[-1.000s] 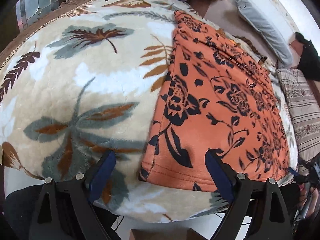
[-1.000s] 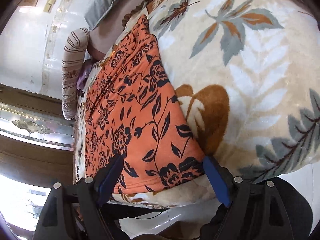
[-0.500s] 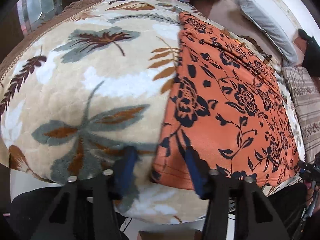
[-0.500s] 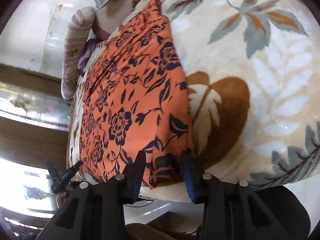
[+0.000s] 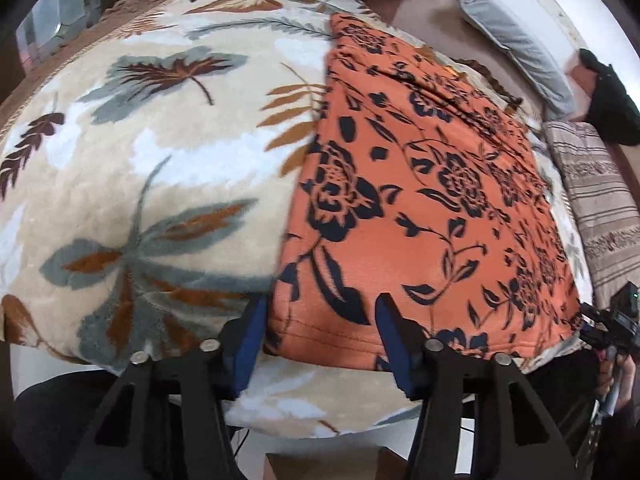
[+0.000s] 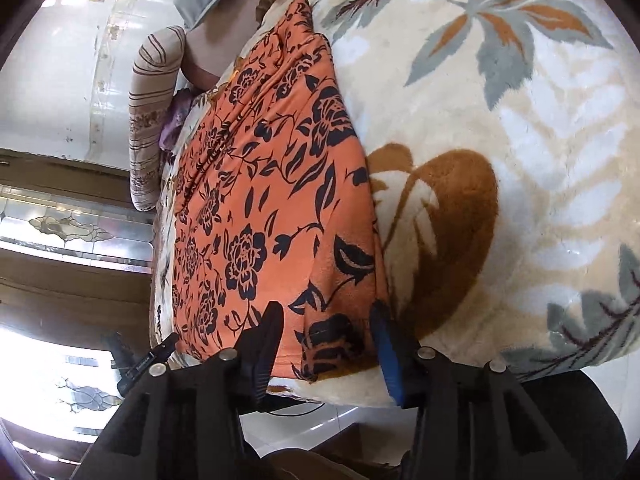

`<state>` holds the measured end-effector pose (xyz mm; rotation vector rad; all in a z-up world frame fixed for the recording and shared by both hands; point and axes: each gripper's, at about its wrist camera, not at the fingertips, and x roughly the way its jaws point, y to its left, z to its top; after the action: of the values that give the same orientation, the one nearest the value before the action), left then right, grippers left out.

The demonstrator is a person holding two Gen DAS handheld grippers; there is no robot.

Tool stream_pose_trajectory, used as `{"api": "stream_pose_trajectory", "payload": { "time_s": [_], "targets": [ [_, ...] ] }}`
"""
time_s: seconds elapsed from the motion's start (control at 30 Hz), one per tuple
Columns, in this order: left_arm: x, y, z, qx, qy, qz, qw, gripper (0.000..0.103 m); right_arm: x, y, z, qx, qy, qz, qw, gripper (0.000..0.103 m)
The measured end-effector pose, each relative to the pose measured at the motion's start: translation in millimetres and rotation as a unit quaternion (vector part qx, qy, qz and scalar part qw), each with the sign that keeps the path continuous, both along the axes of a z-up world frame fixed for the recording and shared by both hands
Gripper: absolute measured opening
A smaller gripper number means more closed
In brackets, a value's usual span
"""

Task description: Fold small clothes

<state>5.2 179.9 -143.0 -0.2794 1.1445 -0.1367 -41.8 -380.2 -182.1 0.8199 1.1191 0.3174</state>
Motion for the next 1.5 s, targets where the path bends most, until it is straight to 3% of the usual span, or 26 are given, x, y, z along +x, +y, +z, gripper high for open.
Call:
{"api": "stream_pose_trajectory", "payload": {
  "time_s": [0.07, 0.13, 0.23, 0.27, 0.3, 0.33, 0.37, 0.43, 0.5, 0.57, 0.6, 0.63, 0.7, 0.73, 1.03, 1.3, 1.5],
  "targets": [
    [1, 4, -2, 0.013, 0.006, 0.011, 0.9998, 0.031, 1, 1, -1, 0.001, 0.002, -0.002, 1.0, 0.049],
    [1, 12, -2, -0.02, 0.009, 0.014, 0.9997, 0.011, 0, 0, 0, -0.009, 0.004, 0.001, 1.0, 0.044],
    [1, 17, -1, -0.032, 0.012, 0.019, 0.9992, 0.011, 0, 0, 2, -0.02, 0.015, -0.009, 1.0, 0.038],
    [0, 16, -1, -0.031, 0.012, 0.018, 0.9993, 0.011, -2, 0, 5, -0.028, 0.008, -0.011, 1.0, 0.04],
    [1, 15, -1, -0.029, 0.014, 0.016, 0.9994, 0.012, -3, 0, 8, -0.038, 0.006, -0.015, 0.999, 0.052],
    [1, 13, -2, -0.023, 0.015, 0.014, 0.9995, 0.018, -6, -2, 11, -0.057, 0.01, -0.026, 0.998, 0.072],
    [2, 11, -2, -0.019, 0.017, 0.011, 0.9996, 0.025, -8, -4, 12, -0.069, 0.009, -0.034, 0.997, 0.076],
    [4, 3, -2, -0.028, 0.015, -0.009, 0.9995, 0.051, -8, -6, 10, -0.065, 0.011, -0.035, 0.997, 0.077],
    [4, -8, -2, -0.007, 0.012, -0.021, 0.9997, 0.056, -4, -2, 9, -0.072, 0.015, -0.021, 0.997, 0.077],
    [4, -15, -2, 0.017, 0.006, -0.026, 0.9995, 0.056, 0, 5, 10, -0.1, 0.016, -0.005, 0.995, 0.073],
    [4, -17, -2, 0.027, 0.004, -0.028, 0.9993, 0.049, 1, 5, 9, -0.103, 0.017, -0.003, 0.995, 0.061],
    [4, -17, -3, 0.048, 0.002, -0.027, 0.9985, 0.028, 1, 4, 7, -0.103, 0.021, -0.002, 0.994, 0.025],
    [5, -10, -2, 0.033, 0.001, -0.026, 0.9991, 0.011, 0, 1, 0, -0.092, 0.035, -0.003, 0.995, 0.014],
    [5, -5, -1, 0.015, 0.004, -0.022, 0.9996, 0.009, 0, 0, 1, -0.092, 0.034, -0.002, 0.995, 0.011],
    [1, 6, 24, -0.025, -0.029, -0.013, 0.9992, 0.008, -13, -15, 17, -0.037, -0.004, -0.032, 0.999, 0.01],
    [5, -2, 0, 0.01, 0.005, -0.021, 0.9997, 0.009, -6, -13, -2, -0.025, 0.035, -0.041, 0.998, 0.016],
    [9, -2, -4, 0.002, 0.009, -0.014, 0.9999, 0.009, -4, -12, -8, -0.021, 0.047, -0.025, 0.998, 0.02]
  ]
}}
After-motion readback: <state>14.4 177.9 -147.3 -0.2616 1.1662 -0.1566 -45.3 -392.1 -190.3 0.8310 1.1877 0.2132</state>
